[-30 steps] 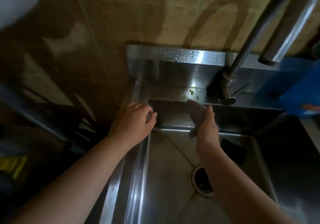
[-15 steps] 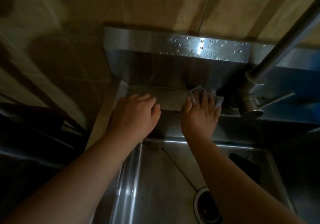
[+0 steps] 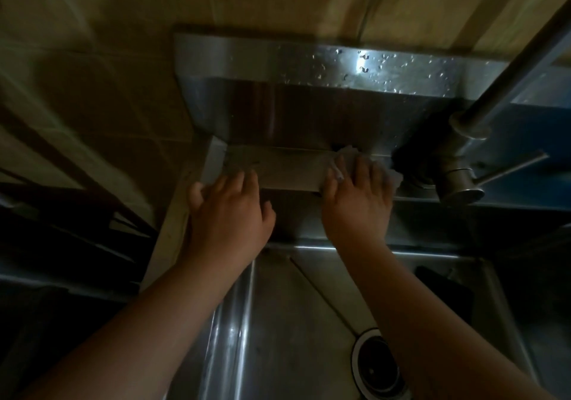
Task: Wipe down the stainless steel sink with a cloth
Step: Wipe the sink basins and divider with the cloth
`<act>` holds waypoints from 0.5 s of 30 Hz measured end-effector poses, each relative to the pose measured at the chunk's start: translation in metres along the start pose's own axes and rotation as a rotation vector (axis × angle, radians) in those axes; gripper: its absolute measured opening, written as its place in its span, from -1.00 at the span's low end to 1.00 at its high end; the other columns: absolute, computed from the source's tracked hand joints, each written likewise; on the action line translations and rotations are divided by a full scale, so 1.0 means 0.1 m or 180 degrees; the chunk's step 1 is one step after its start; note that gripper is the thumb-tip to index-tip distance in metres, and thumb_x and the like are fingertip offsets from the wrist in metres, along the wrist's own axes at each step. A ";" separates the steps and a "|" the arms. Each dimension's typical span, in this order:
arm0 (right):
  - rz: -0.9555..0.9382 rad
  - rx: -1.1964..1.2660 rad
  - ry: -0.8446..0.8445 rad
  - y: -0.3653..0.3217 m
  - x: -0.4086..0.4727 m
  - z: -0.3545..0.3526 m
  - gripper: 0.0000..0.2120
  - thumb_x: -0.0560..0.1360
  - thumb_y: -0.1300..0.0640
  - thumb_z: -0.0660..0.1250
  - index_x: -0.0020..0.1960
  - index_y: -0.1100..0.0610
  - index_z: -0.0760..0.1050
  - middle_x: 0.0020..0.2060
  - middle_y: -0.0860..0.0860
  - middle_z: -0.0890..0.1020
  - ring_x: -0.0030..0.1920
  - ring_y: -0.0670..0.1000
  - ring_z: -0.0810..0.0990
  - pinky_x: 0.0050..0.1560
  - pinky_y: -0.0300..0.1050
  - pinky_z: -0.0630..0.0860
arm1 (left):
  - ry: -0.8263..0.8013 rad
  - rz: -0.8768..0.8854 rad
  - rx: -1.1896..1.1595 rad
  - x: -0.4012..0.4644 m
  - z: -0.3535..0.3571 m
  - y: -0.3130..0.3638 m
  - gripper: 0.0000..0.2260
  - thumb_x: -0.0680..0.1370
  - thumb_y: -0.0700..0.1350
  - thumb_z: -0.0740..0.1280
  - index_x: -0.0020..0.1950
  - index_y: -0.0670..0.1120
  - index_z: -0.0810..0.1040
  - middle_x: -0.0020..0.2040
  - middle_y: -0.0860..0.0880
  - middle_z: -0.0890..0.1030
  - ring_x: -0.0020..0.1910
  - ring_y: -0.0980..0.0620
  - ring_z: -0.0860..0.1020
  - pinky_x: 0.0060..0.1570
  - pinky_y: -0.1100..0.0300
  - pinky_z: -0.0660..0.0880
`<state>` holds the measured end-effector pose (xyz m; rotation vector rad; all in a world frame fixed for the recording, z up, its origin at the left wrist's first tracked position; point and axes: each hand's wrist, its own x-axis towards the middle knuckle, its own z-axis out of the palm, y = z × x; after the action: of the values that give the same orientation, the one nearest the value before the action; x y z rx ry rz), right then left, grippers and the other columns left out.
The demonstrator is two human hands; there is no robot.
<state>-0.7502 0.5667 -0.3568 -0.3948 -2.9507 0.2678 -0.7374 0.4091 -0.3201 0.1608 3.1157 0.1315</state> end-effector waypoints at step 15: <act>-0.0437 0.0064 -0.0213 -0.23 -0.04 0.03 -0.50 0.60 -0.14 -0.11 0.50 -0.04 0.11 0.51 0.07 0.13 0.52 0.11 -0.02 0.40 -0.05 -0.29 | -0.0065 -0.0061 -0.0063 0.03 -0.04 0.04 -0.49 0.55 0.09 0.03 0.45 -0.10 0.15 0.38 -0.08 0.38 0.32 -0.02 0.34 0.27 -0.05 0.08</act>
<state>-0.7528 0.5438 -0.3554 -0.1830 -3.0202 0.2986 -0.7402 0.4129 -0.3162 0.1312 3.0936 0.1593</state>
